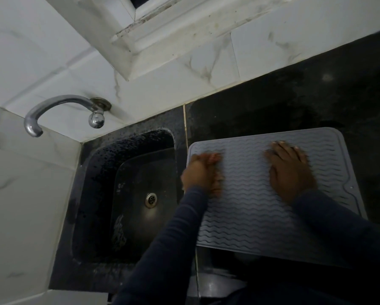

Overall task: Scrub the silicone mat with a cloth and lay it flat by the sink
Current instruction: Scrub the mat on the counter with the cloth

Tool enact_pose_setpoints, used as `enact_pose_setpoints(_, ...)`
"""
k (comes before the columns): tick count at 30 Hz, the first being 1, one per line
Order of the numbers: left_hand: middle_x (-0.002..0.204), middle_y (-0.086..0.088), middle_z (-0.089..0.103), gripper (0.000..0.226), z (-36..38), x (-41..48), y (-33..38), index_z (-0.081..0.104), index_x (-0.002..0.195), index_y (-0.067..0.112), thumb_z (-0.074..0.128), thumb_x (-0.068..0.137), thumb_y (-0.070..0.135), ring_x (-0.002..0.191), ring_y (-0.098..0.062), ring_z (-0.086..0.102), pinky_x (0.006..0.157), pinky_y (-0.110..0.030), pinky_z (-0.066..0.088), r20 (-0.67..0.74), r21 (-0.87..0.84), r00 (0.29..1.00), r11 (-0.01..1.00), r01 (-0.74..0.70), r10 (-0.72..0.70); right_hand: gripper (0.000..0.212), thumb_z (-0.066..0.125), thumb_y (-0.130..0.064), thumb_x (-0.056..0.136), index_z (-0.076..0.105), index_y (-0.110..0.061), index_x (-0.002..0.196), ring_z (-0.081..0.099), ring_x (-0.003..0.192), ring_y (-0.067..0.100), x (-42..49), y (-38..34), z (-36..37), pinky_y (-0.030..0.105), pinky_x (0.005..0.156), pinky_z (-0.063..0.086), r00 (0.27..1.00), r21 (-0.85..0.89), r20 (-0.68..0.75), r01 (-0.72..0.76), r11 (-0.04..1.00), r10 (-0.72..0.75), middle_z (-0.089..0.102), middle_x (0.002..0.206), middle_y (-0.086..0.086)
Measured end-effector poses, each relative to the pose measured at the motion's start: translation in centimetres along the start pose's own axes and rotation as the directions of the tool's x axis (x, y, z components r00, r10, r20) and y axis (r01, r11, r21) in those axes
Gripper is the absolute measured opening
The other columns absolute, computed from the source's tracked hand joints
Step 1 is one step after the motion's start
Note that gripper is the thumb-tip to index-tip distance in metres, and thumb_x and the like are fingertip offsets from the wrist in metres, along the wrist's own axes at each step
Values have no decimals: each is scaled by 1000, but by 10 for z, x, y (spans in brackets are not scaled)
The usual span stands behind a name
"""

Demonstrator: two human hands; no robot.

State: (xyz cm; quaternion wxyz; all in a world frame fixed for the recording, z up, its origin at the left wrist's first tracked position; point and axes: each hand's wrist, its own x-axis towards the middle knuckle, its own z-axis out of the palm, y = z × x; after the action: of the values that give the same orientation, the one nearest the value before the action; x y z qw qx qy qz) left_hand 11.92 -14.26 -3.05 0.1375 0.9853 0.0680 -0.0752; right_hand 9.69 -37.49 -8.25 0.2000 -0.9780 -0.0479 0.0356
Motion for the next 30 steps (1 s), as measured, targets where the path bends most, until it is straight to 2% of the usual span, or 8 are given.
enact_pose_setpoints(2,109,-2,56,43,-16,12,-34,62,117,33,43,91,62,97,-25,60,79,-33,44,-40,2,987,988,155,-155,48,39,-22,92,51,-13,137,24,144,26,-1,-1,-1,44,118,5,1000,19,-10,-1,1000,2,37,152,10)
enact_pose_setpoints(4,108,-4,58,50,-20,17,-39,65,113,29,42,89,66,97,-27,60,83,-37,48,-47,5,985,986,164,-163,46,40,-22,91,53,-13,135,27,143,26,-1,-2,-1,46,117,8,999,37,-32,1,999,0,40,150,11)
enact_pose_setpoints(10,113,-7,55,36,20,-3,63,60,122,17,54,94,38,96,-23,56,76,-28,42,9,-114,973,967,-228,231,29,49,-21,92,64,-14,116,51,112,30,32,-4,-23,45,100,37,992,131,-77,-87,988,97,63,118,10)
enact_pose_setpoints(13,113,-5,54,31,29,-4,88,62,118,18,53,93,35,90,-24,58,74,-31,46,46,-101,966,963,-250,256,28,47,-25,93,63,-17,115,51,111,30,41,-2,-27,45,97,34,987,109,-83,-125,986,135,62,116,8)
enact_pose_setpoints(17,108,2,57,31,9,7,25,57,117,26,54,92,45,92,-17,58,78,-32,48,-7,-118,1000,993,-17,16,31,48,-26,91,63,-16,117,48,108,31,31,1,-15,46,97,31,993,-1,-107,-56,998,56,58,114,9)
enact_pose_setpoints(22,107,-3,59,51,-12,29,-41,63,114,28,50,84,67,97,-26,61,87,-43,50,-78,-95,955,956,277,-285,39,40,-31,85,64,-15,111,49,104,31,33,2,-14,46,94,34,993,27,-108,-53,998,56,58,108,10)
enact_pose_setpoints(25,107,-1,56,46,-7,21,-5,62,115,23,52,88,59,96,-22,58,85,-37,47,-80,-146,970,965,217,-230,43,39,-27,86,60,-9,120,43,121,34,33,4,-13,50,107,29,990,87,-123,-59,994,69,53,125,16)
enact_pose_setpoints(30,112,-2,54,34,33,3,88,62,119,21,56,91,40,92,-18,56,77,-30,48,-12,-159,983,970,-181,182,45,53,-17,90,51,-1,132,30,140,36,37,3,-14,46,117,17,992,203,-70,-85,975,101,40,147,21)
